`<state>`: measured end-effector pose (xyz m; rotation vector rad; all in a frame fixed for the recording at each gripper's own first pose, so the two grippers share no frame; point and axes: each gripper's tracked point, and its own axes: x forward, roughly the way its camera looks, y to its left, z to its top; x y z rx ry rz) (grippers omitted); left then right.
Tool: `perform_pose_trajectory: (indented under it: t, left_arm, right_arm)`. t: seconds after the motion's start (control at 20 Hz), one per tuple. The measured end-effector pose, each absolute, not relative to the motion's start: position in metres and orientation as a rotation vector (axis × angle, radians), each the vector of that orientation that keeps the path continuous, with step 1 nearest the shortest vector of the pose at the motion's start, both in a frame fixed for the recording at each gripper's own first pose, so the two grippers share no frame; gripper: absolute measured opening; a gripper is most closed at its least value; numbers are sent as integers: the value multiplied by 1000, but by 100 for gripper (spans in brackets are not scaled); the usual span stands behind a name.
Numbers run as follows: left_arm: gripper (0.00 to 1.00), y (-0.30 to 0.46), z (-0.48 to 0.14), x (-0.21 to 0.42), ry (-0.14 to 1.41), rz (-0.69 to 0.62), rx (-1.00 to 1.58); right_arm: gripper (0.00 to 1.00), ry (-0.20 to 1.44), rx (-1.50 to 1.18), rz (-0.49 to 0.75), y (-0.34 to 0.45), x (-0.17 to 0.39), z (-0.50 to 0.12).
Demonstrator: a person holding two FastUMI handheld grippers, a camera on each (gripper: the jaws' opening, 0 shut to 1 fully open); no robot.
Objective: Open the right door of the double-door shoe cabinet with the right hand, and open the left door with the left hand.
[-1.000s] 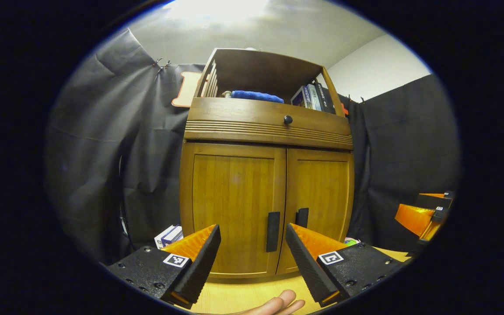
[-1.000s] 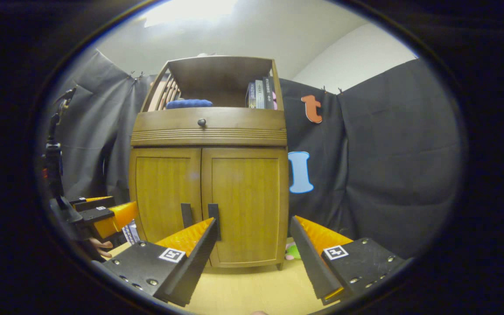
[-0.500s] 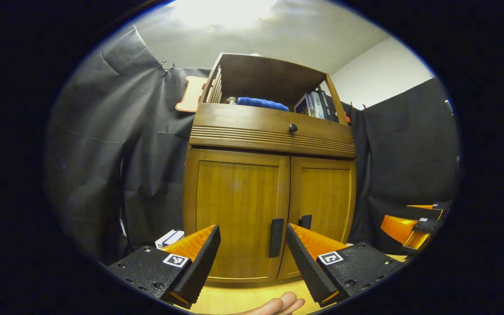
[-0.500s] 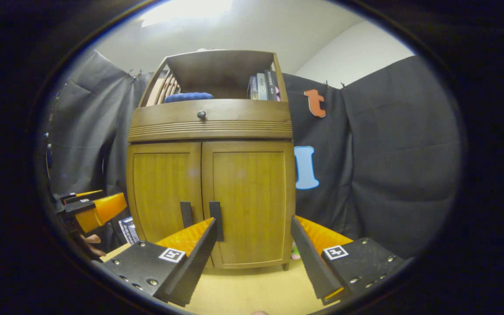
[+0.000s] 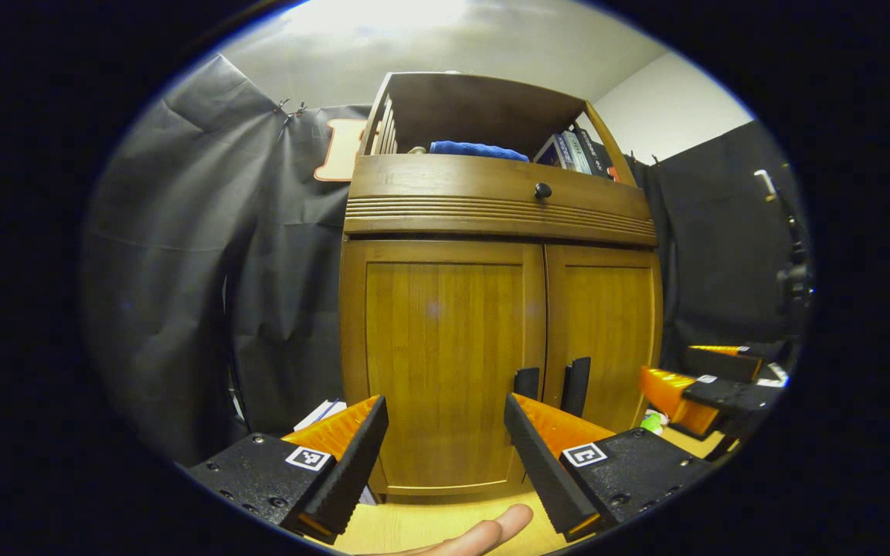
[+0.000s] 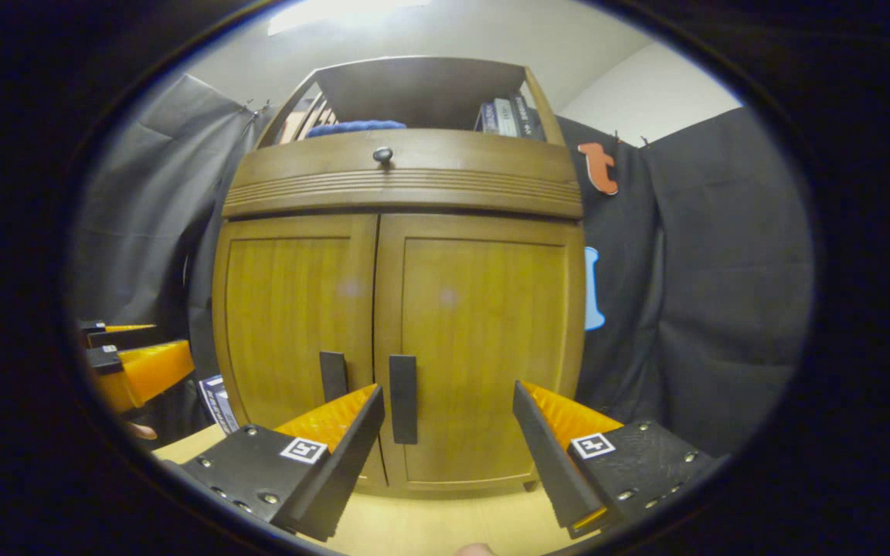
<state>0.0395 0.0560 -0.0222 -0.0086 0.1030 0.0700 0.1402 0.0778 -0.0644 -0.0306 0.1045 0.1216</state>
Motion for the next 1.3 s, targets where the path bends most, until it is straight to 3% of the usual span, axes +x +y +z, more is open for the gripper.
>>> perform_pose_trajectory:
  t: [0.4,0.5,0.6,0.8,0.95,1.0,1.05,1.3]
  left_arm:
    - [95,85,-18,43,90,139,-61]
    - [92,84,-22,46,103,142,-71]
    - [92,80,-28,48,121,150,-78]
    - [92,51,-38,50,163,88,-89]
    - [92,30,-37,50,155,41,-102]
    - [92,28,-38,47,155,42,-94]
    - [95,25,-37,45,150,43,-86]
    - [92,27,-25,31,100,89,-62]
  right_arm:
    - [99,258,103,206,120,210,-122]
    - [96,291,90,200,124,220,-134]
    - [99,308,46,211,128,222,-145]
    - [31,305,-4,252,137,231,-150]
    - [31,289,7,285,136,225,-150]
    - [24,286,12,301,136,223,-148]
    - [24,280,8,320,133,217,-147]
    - [24,275,61,411,111,171,-136]
